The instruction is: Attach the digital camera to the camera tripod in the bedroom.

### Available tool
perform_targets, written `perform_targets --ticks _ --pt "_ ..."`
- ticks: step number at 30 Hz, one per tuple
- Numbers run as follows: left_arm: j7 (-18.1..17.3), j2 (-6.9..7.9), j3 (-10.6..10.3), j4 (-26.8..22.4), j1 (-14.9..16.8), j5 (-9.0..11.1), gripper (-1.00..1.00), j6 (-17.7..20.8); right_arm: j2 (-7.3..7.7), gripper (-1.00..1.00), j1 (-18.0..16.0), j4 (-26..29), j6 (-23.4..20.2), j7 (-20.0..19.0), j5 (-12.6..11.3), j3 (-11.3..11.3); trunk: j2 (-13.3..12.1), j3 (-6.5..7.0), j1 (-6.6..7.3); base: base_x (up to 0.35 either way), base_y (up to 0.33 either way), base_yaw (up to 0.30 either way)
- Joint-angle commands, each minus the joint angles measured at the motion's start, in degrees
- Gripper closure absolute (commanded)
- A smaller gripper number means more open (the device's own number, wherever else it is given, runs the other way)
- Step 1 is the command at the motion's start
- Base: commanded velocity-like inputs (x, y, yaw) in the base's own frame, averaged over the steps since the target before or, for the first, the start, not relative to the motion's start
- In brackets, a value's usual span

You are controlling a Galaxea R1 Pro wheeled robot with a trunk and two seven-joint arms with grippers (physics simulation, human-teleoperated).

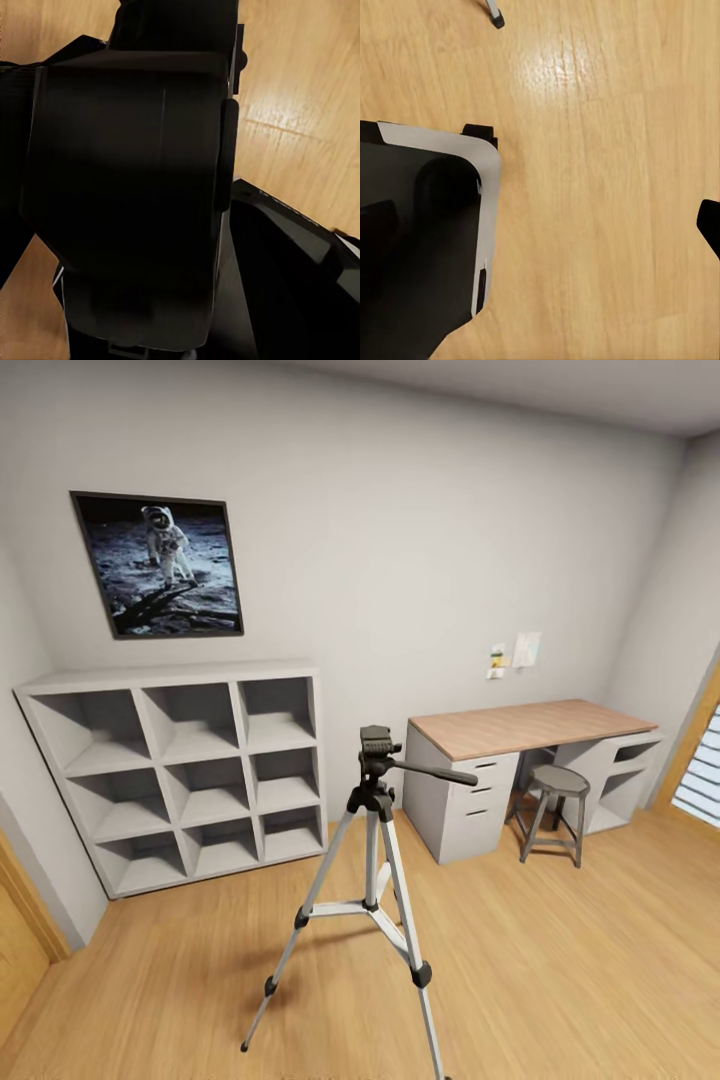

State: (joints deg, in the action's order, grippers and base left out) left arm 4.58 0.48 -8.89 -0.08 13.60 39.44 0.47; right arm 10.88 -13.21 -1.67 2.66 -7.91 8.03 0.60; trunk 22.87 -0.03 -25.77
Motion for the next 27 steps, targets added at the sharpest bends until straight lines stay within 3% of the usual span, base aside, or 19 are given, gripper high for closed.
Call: perform_targets --ticks 1,27 --pt "0.08 0.01 -0.51 -0.01 0.02 0.3 1.0 0.06 0.02 -1.0 -0.06 -0.18 0.29 -0.09 0.49 0.1 0.05 -0.11 -0.02 0.0 0.0 0.0" --pt "0.12 0.14 -0.51 -0.09 0.02 0.48 1.0 0.06 -0.3 -1.0 -0.04 -0.18 0.59 -0.09 0.51 0.19 0.05 -2.5 -0.02 0.0 0.0 0.0"
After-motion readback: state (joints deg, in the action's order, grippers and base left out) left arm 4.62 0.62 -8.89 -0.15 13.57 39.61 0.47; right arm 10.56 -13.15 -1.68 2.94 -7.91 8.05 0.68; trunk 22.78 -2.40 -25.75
